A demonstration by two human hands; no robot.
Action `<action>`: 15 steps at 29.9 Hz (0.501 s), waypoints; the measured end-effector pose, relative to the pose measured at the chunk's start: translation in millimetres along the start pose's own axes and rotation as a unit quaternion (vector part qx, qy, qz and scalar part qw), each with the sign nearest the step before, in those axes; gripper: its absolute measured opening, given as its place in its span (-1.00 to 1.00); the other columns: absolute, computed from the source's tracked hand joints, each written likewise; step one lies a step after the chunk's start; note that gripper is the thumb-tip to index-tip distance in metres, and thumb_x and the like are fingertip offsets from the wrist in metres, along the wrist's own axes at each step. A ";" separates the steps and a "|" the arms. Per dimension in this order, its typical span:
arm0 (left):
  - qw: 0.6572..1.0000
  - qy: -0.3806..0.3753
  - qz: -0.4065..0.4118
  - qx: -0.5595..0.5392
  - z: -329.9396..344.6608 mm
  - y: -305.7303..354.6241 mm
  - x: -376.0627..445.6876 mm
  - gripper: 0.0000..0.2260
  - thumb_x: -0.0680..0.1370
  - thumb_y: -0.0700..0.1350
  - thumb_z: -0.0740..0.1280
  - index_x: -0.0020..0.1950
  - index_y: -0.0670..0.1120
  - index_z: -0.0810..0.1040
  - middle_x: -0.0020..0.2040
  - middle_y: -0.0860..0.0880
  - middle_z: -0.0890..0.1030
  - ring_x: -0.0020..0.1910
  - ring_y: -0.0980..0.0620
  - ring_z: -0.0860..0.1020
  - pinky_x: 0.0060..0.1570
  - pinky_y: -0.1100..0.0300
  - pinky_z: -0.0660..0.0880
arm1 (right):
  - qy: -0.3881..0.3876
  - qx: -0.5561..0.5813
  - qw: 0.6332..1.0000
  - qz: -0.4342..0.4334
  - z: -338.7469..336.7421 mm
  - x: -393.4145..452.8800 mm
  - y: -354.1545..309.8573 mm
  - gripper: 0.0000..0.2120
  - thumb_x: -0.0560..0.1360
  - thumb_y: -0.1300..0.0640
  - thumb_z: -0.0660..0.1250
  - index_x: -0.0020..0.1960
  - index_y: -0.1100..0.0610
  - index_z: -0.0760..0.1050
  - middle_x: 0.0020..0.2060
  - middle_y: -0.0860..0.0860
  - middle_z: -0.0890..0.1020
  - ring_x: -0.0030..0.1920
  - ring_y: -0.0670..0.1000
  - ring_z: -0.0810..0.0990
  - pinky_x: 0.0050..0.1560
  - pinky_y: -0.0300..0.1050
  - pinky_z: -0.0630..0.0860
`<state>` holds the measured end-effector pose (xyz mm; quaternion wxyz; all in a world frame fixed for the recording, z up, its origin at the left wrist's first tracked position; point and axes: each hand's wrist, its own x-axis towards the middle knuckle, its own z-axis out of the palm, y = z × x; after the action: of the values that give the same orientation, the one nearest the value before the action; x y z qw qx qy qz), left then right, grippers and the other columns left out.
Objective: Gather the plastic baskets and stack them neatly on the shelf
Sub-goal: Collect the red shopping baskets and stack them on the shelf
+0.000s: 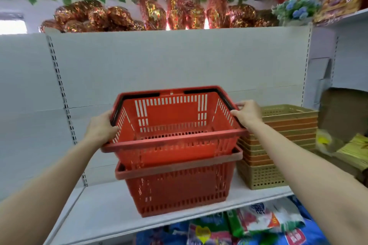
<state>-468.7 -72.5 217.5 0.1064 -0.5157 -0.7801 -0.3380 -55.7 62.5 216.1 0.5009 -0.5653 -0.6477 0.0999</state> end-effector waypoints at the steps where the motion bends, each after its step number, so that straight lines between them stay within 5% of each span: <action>1: 1.000 -0.013 -0.010 0.007 5.3 -1.2 3.1 -0.68 0.42 -0.22 0.49 0.16 -0.11 0.64 0.03 -0.22 0.71 0.04 -0.23 0.65 0.00 0.02 0.51 | -0.017 -0.011 1.000 0.013 6.7 5.8 2.9 -0.80 0.34 0.13 0.48 -0.04 0.11 0.69 -0.16 0.10 0.71 -0.09 0.09 0.67 -0.07 -0.09 0.57; 6: 0.995 -0.069 -0.069 0.023 30.5 -14.7 17.1 -0.77 0.38 -0.17 0.51 0.03 -0.04 0.68 -0.14 -0.15 0.70 -0.11 -0.15 0.65 -0.04 0.07 0.59 | -0.069 -0.076 0.993 0.052 33.8 16.8 19.3 -0.74 0.30 0.04 0.54 -0.05 0.11 0.68 -0.13 0.08 0.71 -0.08 0.08 0.67 -0.03 -0.10 0.58; 15: 0.987 -0.115 -0.101 0.039 84.5 -33.3 15.8 -0.79 0.36 -0.20 0.50 -0.01 -0.11 0.70 -0.14 -0.18 0.70 -0.08 -0.19 0.66 -0.07 0.04 0.60 | -0.116 -0.158 0.977 0.088 62.0 4.1 48.1 -0.73 0.35 -0.01 0.53 -0.03 0.11 0.66 -0.08 0.10 0.69 -0.03 0.14 0.65 -0.10 -0.10 0.52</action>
<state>-489.5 -15.0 148.4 0.0014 -0.4646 -0.8479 -0.2552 -71.9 109.4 155.2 0.3159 -0.6764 -0.6570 0.1053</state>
